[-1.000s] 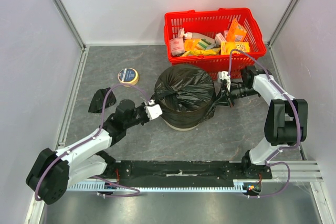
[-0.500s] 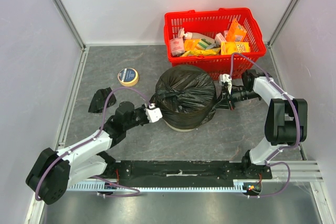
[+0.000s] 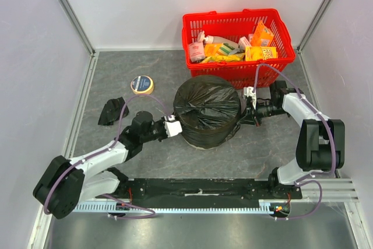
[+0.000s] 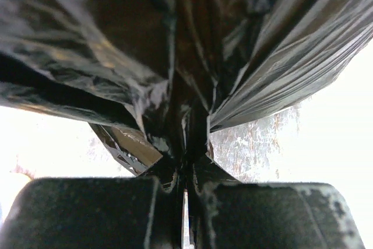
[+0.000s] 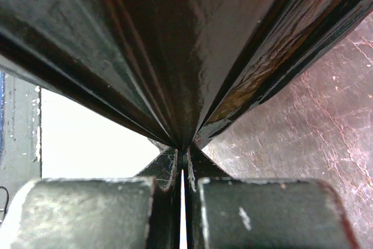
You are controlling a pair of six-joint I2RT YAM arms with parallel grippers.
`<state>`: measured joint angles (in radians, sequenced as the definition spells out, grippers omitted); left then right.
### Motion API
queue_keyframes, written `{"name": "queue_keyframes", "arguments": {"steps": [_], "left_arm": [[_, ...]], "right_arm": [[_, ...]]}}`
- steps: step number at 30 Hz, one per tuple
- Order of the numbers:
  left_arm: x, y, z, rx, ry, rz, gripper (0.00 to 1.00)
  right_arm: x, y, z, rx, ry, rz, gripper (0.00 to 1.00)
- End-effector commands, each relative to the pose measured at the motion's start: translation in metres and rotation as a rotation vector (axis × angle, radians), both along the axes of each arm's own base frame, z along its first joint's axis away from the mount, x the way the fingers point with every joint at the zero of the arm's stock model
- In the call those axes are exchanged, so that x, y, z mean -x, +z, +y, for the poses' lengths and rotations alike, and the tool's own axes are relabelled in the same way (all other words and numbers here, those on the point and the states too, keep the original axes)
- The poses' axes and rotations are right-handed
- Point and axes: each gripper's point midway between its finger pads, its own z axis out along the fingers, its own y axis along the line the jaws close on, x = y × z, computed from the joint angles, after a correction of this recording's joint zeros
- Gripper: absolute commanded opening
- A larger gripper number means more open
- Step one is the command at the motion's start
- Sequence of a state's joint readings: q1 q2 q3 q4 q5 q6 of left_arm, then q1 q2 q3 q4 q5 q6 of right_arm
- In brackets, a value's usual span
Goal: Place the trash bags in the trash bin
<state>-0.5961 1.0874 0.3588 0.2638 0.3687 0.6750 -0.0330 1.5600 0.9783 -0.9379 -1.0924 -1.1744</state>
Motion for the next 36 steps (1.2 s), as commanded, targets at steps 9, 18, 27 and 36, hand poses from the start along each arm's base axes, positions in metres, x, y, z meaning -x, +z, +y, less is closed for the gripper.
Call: {"name": "queue_keyframes", "arguments": {"steps": [9, 18, 27, 36], "left_arm": [[0.041, -0.078, 0.025, -0.199, -0.028, 0.307, 0.02], [0.044, -0.097, 0.030, -0.284, -0.034, 0.406, 0.02], [0.035, -0.098, 0.028, -0.291, -0.004, 0.406, 0.02], [0.028, -0.098, 0.029, -0.304, 0.007, 0.385, 0.02]], "right_arm": [[-0.010, -0.034, -0.032, 0.225, -0.119, -0.004, 0.00], [-0.015, -0.042, -0.041, 0.299, -0.178, -0.022, 0.00], [-0.023, -0.042, -0.055, 0.379, -0.252, -0.067, 0.00], [-0.015, -0.052, -0.063, 0.429, -0.265, -0.046, 0.00]]}}
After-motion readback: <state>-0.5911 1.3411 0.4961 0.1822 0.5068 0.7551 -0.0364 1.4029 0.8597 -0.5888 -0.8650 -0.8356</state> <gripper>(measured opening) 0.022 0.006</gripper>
